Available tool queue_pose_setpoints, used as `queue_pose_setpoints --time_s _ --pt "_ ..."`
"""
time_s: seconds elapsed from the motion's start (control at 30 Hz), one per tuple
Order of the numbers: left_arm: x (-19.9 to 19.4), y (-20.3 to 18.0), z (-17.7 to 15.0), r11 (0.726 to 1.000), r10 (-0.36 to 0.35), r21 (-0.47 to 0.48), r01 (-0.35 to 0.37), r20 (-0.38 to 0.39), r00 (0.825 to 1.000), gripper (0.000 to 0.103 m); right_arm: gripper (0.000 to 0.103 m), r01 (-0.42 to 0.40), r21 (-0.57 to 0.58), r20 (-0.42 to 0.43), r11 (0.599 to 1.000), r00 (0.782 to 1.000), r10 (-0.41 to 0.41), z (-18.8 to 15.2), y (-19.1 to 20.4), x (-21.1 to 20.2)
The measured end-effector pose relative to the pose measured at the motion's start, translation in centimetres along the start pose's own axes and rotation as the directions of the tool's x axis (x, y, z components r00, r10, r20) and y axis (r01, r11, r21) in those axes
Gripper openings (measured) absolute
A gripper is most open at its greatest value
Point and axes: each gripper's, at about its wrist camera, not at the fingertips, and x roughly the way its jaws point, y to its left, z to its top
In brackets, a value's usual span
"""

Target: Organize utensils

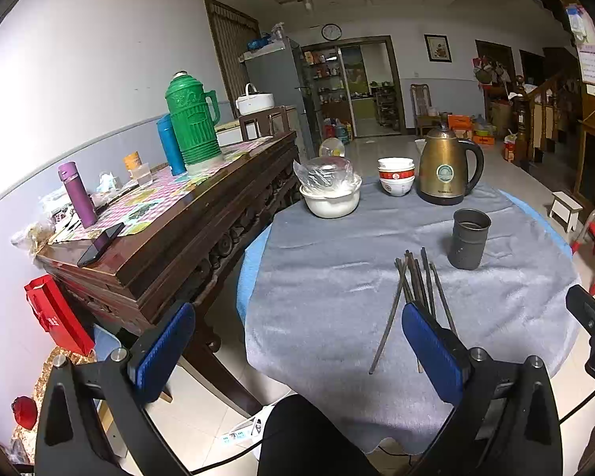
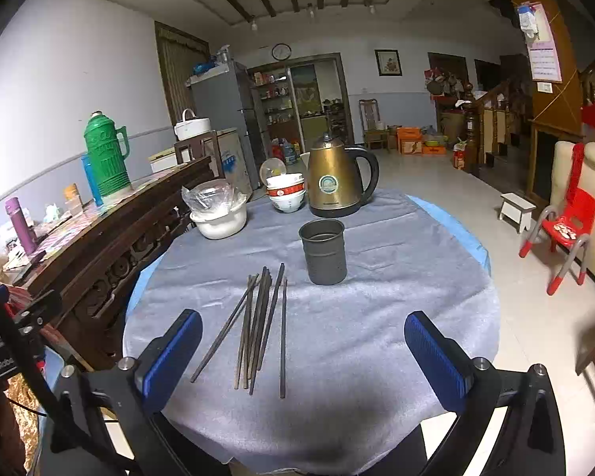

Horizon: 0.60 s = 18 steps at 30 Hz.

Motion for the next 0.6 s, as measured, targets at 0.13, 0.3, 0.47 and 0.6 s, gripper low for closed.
queue_pose_setpoints --time_s 0.13,0.3,0.47,0.6 --pt "-0.1 0.0 -0.2 1.000 0.000 0.002 0.000 -0.002 1.000 0.103 0.103 -0.003 0.010 0.006 1.000 1.000 0.003 1.2 1.1 0.5" --pt "-0.3 0.2 -0.3 1.000 -0.007 0.003 0.007 -0.009 1.000 0.103 0.103 -0.001 0.010 0.008 1.000 1.000 0.001 2.3 2.7 0.4" --pt "-0.4 0.2 -0.4 1.000 -0.009 0.004 0.009 -0.010 1.000 0.103 0.103 -0.006 0.012 0.005 1.000 1.000 0.006 2.2 3.1 0.1" --pt "-0.4 0.1 -0.3 1.000 -0.008 0.004 0.008 -0.010 1.000 0.103 0.103 -0.004 0.013 0.003 1.000 1.000 0.004 2.0 3.0 0.0"
